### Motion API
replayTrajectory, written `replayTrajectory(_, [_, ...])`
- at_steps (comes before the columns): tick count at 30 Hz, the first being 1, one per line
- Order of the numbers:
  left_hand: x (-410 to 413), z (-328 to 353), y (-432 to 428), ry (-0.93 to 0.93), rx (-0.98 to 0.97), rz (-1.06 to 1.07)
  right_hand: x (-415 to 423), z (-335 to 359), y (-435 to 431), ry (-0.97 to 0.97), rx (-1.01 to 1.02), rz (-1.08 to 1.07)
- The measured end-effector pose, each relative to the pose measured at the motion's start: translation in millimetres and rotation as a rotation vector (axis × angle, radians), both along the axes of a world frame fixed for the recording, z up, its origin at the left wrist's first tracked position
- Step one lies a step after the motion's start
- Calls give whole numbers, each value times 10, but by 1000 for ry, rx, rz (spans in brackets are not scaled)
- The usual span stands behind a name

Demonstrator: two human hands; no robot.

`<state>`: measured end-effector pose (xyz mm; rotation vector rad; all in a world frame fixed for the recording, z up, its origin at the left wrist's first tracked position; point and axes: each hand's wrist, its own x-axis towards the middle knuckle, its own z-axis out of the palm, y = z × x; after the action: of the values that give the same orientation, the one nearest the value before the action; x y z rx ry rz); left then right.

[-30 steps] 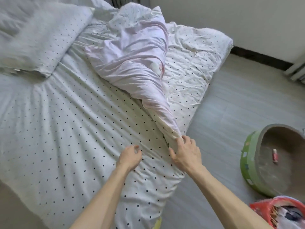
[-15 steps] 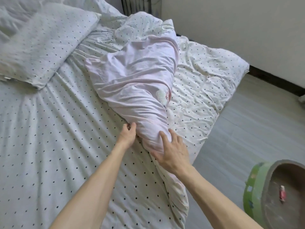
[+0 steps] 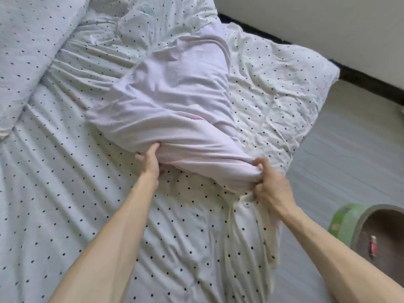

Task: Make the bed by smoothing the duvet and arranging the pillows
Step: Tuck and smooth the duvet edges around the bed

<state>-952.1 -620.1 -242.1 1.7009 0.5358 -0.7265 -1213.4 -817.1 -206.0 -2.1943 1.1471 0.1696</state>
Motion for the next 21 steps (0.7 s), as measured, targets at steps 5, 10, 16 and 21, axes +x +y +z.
replayTrajectory(5, [128,-328,-588,27,-36,145,-892,-323,-371,302,204,-373])
replayTrajectory(10, [-323,-1,-1228,-108,7,-66,-633,-434,-233,44,122,-345])
replayTrajectory(16, [-630,71,-1508,-197,-9,-121,-119,-298,-169,-219,-480,67])
replayTrajectory(21, [-912,504,-2048,-97,-204,-300,49,-230,-726,-67,-583,189])
